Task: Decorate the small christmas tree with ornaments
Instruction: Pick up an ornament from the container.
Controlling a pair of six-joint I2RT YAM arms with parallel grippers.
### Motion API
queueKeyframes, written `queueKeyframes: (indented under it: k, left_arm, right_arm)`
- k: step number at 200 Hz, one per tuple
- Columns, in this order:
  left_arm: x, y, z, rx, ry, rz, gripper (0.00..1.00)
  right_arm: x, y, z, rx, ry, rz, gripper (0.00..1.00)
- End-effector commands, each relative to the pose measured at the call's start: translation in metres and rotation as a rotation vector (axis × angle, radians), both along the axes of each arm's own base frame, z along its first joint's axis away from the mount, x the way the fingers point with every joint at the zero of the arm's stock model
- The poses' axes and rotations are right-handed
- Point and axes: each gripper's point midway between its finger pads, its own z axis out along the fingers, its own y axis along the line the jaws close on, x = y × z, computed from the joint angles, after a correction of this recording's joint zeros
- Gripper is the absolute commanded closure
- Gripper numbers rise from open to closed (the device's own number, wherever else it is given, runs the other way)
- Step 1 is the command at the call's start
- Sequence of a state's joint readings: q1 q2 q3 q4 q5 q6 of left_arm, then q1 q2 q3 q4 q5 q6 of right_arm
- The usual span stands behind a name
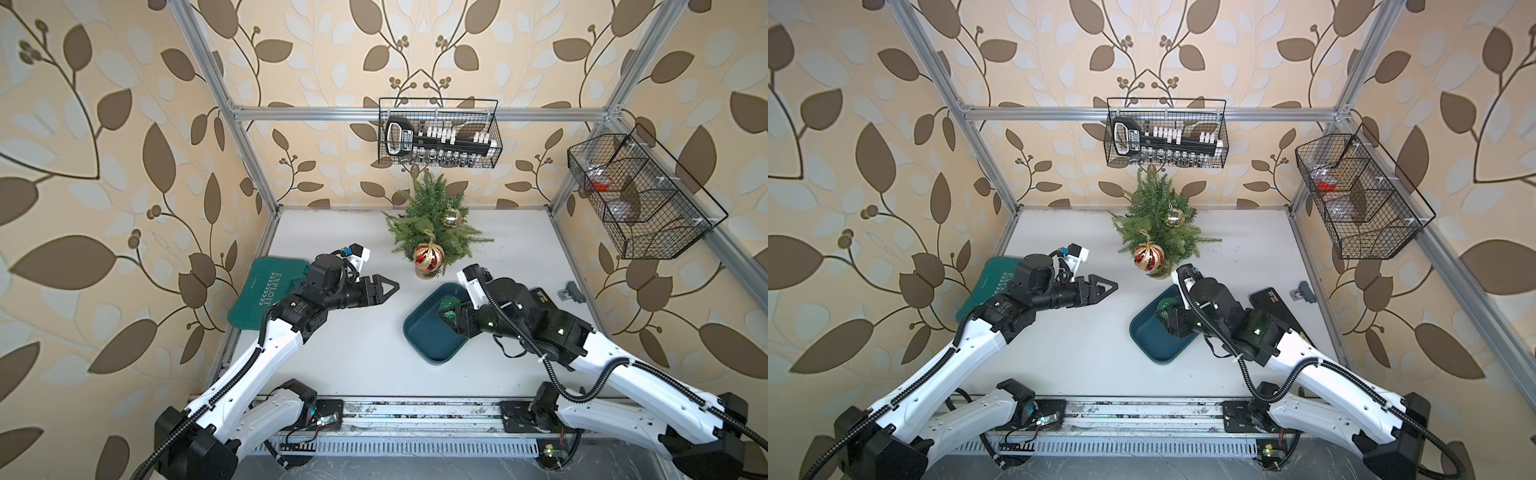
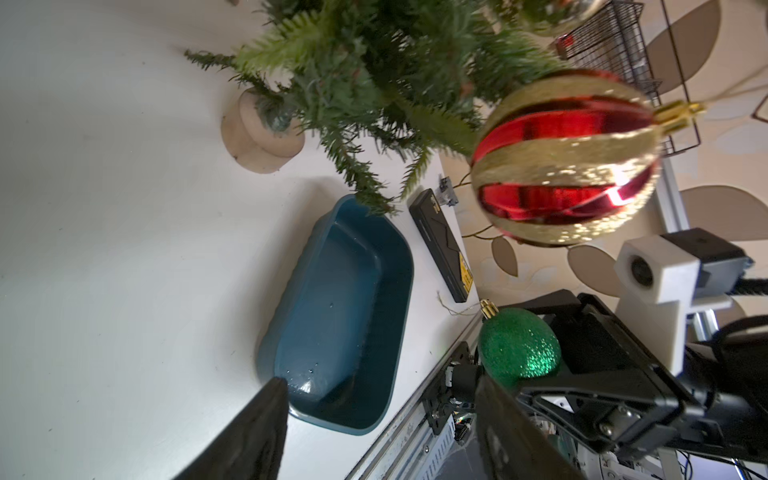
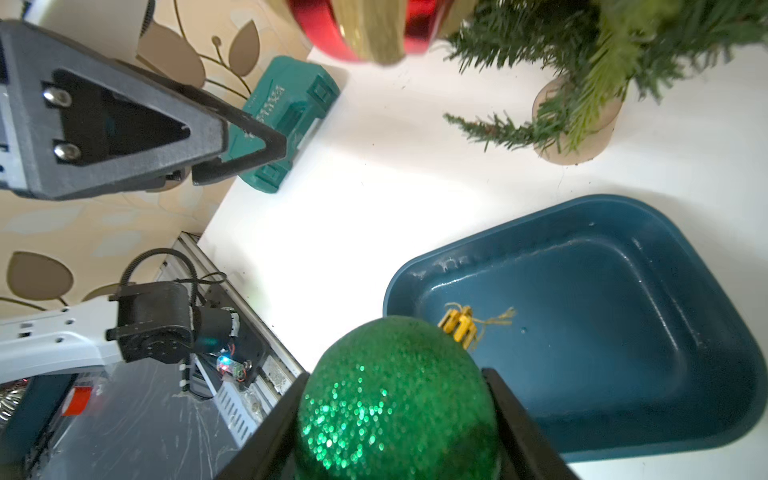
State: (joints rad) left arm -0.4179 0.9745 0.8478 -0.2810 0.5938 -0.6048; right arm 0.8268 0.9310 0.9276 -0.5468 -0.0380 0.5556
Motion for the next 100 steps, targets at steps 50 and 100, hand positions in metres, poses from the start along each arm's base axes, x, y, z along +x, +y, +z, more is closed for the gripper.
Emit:
queueKeyframes:
  k: [50, 100]
  left_arm:
    - [-0.004, -0.018, 0.115, -0.137, -0.232, -0.124, 0.31]
    - [0.020, -0.029, 0.170, -0.173, -0.301, -0.126, 0.32]
  right_arm:
    - [0.004, -0.011, 0.121, 0.242, -0.071, 0.162, 0.44]
    - [0.039, -0.031, 0.177, 0.366, -0.102, 0.138, 0.44]
